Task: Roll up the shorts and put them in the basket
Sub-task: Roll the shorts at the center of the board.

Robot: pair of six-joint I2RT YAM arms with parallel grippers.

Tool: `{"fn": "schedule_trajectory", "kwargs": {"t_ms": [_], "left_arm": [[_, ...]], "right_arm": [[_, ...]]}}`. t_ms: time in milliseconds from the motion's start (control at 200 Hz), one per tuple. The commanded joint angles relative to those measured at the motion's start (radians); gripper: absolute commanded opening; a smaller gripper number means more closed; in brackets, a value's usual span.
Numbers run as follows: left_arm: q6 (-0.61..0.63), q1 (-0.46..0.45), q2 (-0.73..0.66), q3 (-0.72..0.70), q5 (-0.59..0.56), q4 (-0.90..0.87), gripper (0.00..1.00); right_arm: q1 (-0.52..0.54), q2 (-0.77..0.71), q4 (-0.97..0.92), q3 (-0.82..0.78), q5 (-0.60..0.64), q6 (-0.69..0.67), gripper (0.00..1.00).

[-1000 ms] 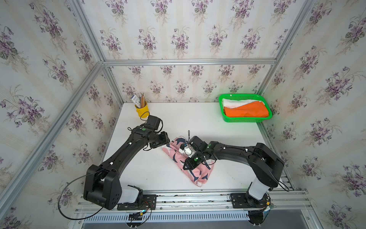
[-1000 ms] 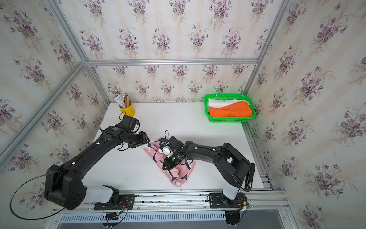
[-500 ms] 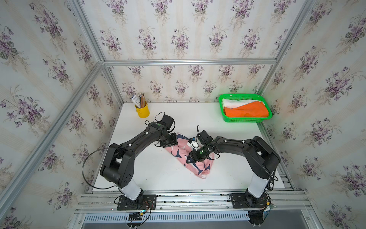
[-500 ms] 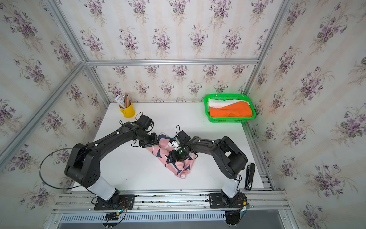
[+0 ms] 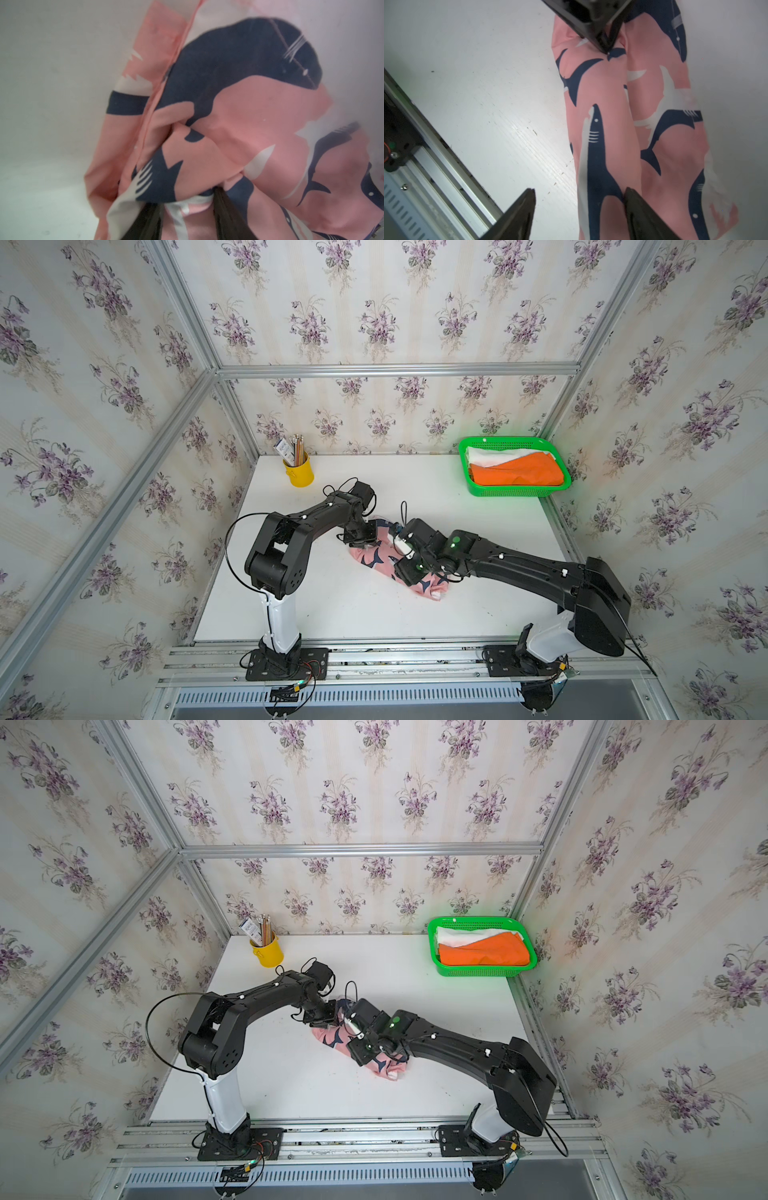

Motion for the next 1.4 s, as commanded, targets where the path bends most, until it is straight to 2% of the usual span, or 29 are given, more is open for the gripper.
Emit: {"fn": "schedule_trajectory", "kwargs": {"t_ms": [0,160,310,435,505,574,684,789,894,1034,1124,1199,1269,1399], "left_arm": [[0.021,0.001,0.009,0.003,-0.001,-0.01,0.44],[0.023,0.001,-0.001,0.003,0.0,-0.015,0.45],[0.026,0.002,0.0,0.004,-0.006,-0.02,0.46],[0.014,0.005,-0.018,0.004,-0.008,-0.019,0.48],[0.009,0.008,-0.053,0.001,-0.016,-0.023,0.51],[0.004,0.015,-0.105,0.0,-0.031,-0.036,0.54],[0.0,0.038,-0.207,0.001,-0.057,-0.075,0.54],[0.009,0.045,-0.286,0.015,-0.093,-0.123,0.59],[0.025,0.039,-0.315,0.046,-0.086,-0.177,0.61],[0.03,-0.003,-0.325,0.066,-0.08,-0.215,0.62],[0.016,-0.028,-0.32,0.061,-0.079,-0.215,0.61],[0.001,-0.05,-0.306,0.052,-0.064,-0.199,0.6],[-0.009,-0.077,-0.278,0.049,-0.042,-0.176,0.6],[-0.021,-0.125,-0.189,0.055,-0.019,-0.125,0.6]], "right_arm": [[0.046,0.074,-0.004,0.029,0.234,-0.151,0.84],[0.083,0.197,0.03,0.055,0.361,-0.25,0.89],[0.085,0.25,0.066,0.019,0.302,-0.27,0.86],[0.086,0.289,0.086,-0.028,0.284,-0.233,0.7],[0.085,0.298,0.077,-0.035,0.238,-0.206,0.49],[0.085,0.267,0.086,-0.048,0.138,-0.176,0.32],[0.069,0.178,0.127,-0.077,-0.095,-0.122,0.25],[0.003,0.127,0.185,-0.111,-0.404,-0.065,0.23],[-0.087,0.127,0.257,-0.153,-0.648,-0.019,0.22],[-0.242,0.151,0.347,-0.226,-0.821,0.067,0.2],[-0.346,0.187,0.352,-0.272,-0.82,0.107,0.23],[-0.4,0.212,0.309,-0.282,-0.716,0.125,0.3],[-0.405,0.231,0.242,-0.272,-0.57,0.113,0.41],[-0.406,0.208,0.203,-0.283,-0.461,0.117,0.52]]}}
